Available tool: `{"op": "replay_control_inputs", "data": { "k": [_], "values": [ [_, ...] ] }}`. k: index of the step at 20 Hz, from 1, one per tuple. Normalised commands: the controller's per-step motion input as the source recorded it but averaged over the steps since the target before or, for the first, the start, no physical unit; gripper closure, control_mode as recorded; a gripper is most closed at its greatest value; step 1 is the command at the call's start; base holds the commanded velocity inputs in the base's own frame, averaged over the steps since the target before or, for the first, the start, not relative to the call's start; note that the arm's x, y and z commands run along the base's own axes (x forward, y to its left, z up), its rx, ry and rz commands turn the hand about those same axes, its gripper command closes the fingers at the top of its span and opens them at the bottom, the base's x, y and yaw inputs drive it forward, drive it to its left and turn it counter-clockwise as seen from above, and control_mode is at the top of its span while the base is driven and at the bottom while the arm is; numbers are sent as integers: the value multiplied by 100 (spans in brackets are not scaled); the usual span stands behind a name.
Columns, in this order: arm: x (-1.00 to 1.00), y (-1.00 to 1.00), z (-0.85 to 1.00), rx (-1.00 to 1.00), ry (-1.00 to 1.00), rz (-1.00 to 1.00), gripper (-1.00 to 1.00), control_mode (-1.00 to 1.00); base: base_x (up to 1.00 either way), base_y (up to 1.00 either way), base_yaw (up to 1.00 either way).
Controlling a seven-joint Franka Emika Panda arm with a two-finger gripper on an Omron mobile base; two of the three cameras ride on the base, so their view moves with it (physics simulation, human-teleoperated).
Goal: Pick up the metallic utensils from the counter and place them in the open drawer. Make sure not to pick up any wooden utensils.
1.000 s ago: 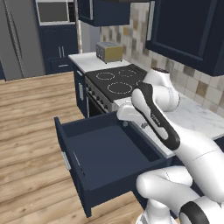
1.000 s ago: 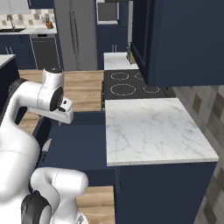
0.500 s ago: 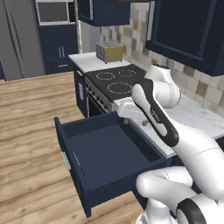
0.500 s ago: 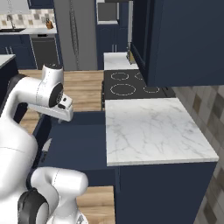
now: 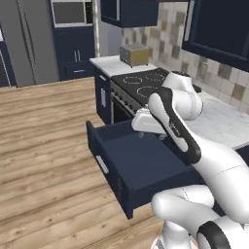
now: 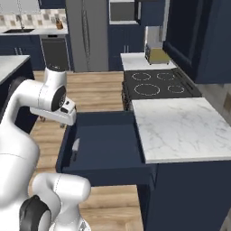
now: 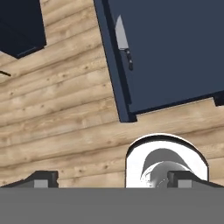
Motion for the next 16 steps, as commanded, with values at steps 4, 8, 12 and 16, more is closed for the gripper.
{"op": "replay_control_inputs", "data": {
  "k": [4,8,12,16],
  "values": [
    [0,0,0,0,0,0,-100,100,-7,100,0],
    [0,0,0,0,0,0,-100,100,-2,100,0],
    [0,0,0,0,0,0,-100,100,0,100,0],
    [0,0,0,0,0,0,-100,100,22,100,0]
  ]
}}
